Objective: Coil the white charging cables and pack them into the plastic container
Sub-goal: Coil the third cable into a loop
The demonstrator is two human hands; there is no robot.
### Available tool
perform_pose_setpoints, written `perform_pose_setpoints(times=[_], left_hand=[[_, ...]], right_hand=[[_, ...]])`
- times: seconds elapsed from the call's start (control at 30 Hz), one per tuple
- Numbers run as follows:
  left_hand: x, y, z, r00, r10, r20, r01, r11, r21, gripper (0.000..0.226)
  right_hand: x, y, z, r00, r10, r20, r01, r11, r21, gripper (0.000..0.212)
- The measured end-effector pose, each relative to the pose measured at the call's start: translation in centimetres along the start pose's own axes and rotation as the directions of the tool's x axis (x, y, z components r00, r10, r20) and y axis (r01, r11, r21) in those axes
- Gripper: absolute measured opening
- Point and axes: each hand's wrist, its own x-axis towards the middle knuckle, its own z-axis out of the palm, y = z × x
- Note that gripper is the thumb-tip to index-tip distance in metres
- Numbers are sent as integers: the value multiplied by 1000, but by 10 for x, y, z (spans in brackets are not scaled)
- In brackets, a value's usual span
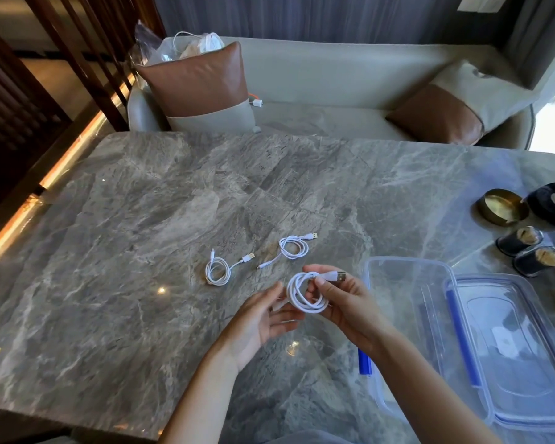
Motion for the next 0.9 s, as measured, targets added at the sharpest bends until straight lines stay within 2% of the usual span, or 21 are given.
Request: perform_pose_setpoints(times=[0.07,0.13,0.23,0.43,0.53,0.6,0.7,0.77,0.9], left_hand=[[2,1,3,998,53,20,-55,994,97,30],[3,0,6,996,84,-1,-84,992,90,33],[6,-2,11,996,82,-34,-79,994,81,16],[9,-9,8,999,-3,-38,0,997,-83,24],[15,-15,5,988,10,-157,-6,1000,30,16],[19,-17,-1,969,58,-239,-28,991,130,20],[25,-18,-9,938,158,-310,-49,941,334,25],[31,-21,-12,918,212,-336,-46,896,441,25],[45,-24,-22,902,194,-386,-3,896,444,25]], right_hand=[[-2,1,0,1000,1,3,-1,999,-44,22],[-2,4,-2,1000,-10,-25,7,995,-101,16],[-1,8,-5,998,-5,-57,-3,988,-153,18],[4,15,-7,990,132,-42,-134,989,-61,20],[7,15,-6,989,143,-37,-146,984,-102,17],[9,14,-6,987,150,-59,-157,978,-137,22],[15,18,-4,980,132,-147,-158,971,-178,29],[23,24,-1,964,141,-226,-175,975,-138,27],[40,38,3,944,166,-286,-204,973,-107,17]])
